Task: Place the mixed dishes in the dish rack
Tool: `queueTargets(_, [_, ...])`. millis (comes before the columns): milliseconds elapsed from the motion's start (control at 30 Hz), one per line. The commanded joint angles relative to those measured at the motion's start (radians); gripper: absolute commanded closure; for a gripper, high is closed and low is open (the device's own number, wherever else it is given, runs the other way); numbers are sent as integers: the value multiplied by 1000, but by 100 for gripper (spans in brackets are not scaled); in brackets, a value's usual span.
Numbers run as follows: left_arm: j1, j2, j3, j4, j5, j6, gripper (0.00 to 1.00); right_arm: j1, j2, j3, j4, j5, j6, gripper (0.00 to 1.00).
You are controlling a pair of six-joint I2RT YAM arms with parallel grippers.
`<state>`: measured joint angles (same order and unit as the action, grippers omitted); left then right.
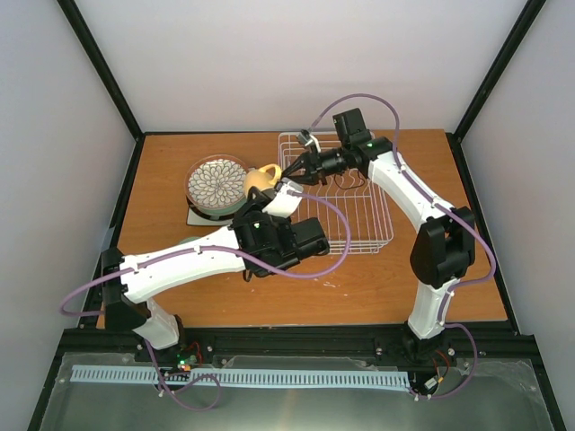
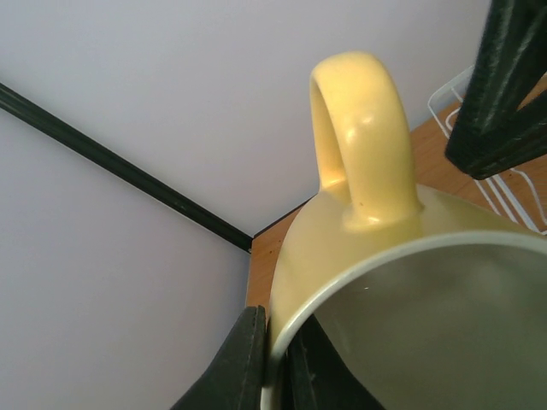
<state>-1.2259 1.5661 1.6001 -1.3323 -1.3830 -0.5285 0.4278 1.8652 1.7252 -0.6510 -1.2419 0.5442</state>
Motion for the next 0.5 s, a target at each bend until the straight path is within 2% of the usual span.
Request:
queueTargets(0, [-41, -28, 49, 17, -58, -44, 99, 5, -20, 13, -21, 0, -22, 78])
queueTargets(33, [-48, -25, 56, 18, -52, -39, 99, 1, -19, 19, -37, 1, -31, 59])
queueTargets(67, [-55, -25, 64, 18, -44, -33, 99, -7, -18, 25, -61, 5, -44, 51])
queueTargets(167, [-83, -28, 89, 17, -32, -27, 99, -38, -28, 22, -78, 3, -57, 42])
queueTargets(467, [-124, -40, 73, 18, 21, 13, 99, -137, -99, 10, -53, -27, 3, 42])
